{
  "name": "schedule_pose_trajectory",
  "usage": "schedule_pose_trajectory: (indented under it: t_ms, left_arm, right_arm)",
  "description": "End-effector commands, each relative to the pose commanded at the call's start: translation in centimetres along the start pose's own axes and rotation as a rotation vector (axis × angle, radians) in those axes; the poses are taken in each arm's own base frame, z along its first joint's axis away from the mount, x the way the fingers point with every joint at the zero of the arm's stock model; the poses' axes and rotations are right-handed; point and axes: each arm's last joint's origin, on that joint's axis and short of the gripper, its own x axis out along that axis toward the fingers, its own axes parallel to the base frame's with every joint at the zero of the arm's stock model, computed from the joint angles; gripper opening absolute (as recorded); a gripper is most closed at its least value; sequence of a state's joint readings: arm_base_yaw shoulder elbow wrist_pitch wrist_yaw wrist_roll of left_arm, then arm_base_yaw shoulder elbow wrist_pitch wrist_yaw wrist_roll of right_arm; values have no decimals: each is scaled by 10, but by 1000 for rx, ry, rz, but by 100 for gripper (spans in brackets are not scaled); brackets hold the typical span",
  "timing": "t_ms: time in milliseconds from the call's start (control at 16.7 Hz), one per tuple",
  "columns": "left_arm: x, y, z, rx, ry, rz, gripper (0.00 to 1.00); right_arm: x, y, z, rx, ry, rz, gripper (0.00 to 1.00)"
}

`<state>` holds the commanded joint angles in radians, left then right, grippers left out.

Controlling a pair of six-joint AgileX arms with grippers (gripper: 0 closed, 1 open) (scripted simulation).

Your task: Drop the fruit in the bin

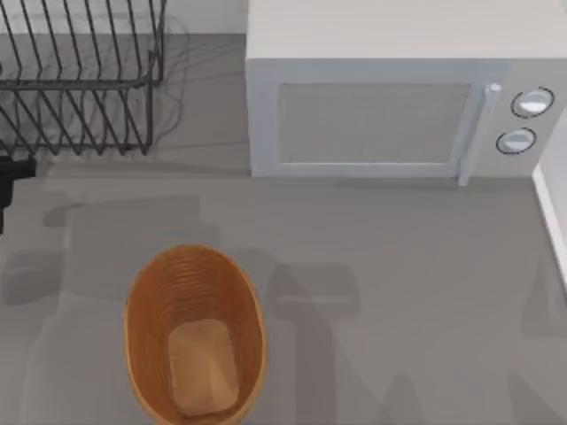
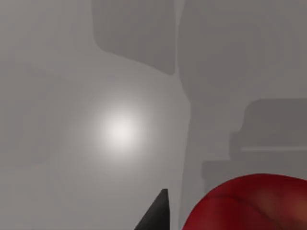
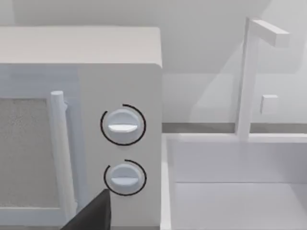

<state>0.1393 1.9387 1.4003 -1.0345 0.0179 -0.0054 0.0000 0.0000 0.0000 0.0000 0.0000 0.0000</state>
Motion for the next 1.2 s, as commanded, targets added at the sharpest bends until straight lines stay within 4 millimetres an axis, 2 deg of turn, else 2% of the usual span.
schedule_pose_trajectory:
  t_ms: [240, 360, 480, 780, 960, 1080, 1200]
  left_arm:
    - [-60, -1, -6, -2, 23, 1, 0]
    - [-82, -1, -10, -3, 6, 2, 0]
    - [-91, -1, -12, -3, -4, 2, 0]
    - [-89, -5, -11, -4, 8, 6, 0]
    - [-86, -39, -9, 0, 56, 36, 0]
    - [-84, -79, -13, 16, 97, 77, 0]
    - [-81, -129, -25, 47, 131, 137, 0]
  right_arm:
    - [0, 0, 0, 0, 0, 0, 100]
    - [0, 0, 0, 0, 0, 0, 100]
    - [0, 0, 0, 0, 0, 0, 100]
    - [0, 0, 0, 0, 0, 0, 100]
    - [0, 0, 0, 0, 0, 0, 100]
    - [0, 0, 0, 0, 0, 0, 100]
    - [0, 0, 0, 0, 0, 0, 100]
